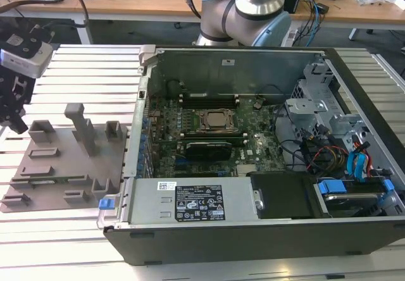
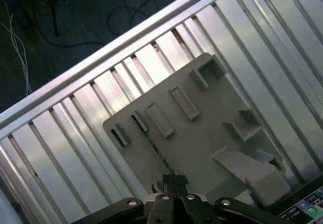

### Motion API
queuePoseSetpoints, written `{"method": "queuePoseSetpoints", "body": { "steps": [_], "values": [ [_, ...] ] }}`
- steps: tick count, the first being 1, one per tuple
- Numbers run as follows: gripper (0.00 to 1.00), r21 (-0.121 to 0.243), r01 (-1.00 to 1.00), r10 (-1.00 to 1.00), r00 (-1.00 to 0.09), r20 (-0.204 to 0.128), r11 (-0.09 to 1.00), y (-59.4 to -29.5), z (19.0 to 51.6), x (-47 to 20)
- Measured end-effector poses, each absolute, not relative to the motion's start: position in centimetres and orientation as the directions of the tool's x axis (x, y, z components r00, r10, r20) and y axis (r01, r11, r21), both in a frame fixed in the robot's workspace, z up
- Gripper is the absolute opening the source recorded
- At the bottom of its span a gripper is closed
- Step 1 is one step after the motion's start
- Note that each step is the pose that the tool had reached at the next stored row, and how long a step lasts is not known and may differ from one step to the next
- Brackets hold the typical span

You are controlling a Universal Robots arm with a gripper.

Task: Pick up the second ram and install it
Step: 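Pick up the second ram and move it above second insertion slot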

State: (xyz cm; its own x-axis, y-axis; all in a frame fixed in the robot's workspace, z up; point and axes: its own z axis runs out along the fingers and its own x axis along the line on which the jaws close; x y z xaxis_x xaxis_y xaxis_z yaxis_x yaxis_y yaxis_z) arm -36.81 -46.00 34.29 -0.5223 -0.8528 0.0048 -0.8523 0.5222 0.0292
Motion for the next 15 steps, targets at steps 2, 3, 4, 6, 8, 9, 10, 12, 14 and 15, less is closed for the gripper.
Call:
{"method": "queuePoseSetpoints", "body": {
  "steps": [2, 3, 4, 6, 8, 9, 10, 12, 14, 15],
  "values": [
    [0.1, 0.029, -0.876, -0.876, -0.482, 0.005, 0.482, -46.0, 34.28, -36.82],
    [0.1, 0.029, -0.889, -0.89, -0.456, 0.005, 0.456, -46.0, 34.28, -36.82],
    [0.1, 0.029, -0.901, -0.901, -0.433, 0.005, 0.433, -46.0, 34.28, -36.81],
    [0.1, 0.029, -0.93, -0.931, -0.366, 0.005, 0.366, -46.0, 34.28, -36.82],
    [0.1, 0.029, -0.949, -0.949, -0.315, 0.005, 0.315, -46.0, 34.29, -36.81],
    [0.1, 0.029, -0.955, -0.956, -0.295, 0.005, 0.295, -46.0, 34.28, -36.82],
    [0.1, 0.029, -0.96, -0.961, -0.278, 0.005, 0.278, -46.0, 34.28, -36.82],
    [0.1, 0.029, -0.978, -0.978, -0.207, 0.005, 0.207, -46.0, 34.28, -36.82],
    [0.1, 0.029, -0.986, -0.987, -0.162, 0.005, 0.162, -46.0, 34.28, -36.81],
    [0.1, 0.029, -0.991, -0.991, -0.134, 0.005, 0.134, -46.0, 34.29, -36.82]
  ]
}}
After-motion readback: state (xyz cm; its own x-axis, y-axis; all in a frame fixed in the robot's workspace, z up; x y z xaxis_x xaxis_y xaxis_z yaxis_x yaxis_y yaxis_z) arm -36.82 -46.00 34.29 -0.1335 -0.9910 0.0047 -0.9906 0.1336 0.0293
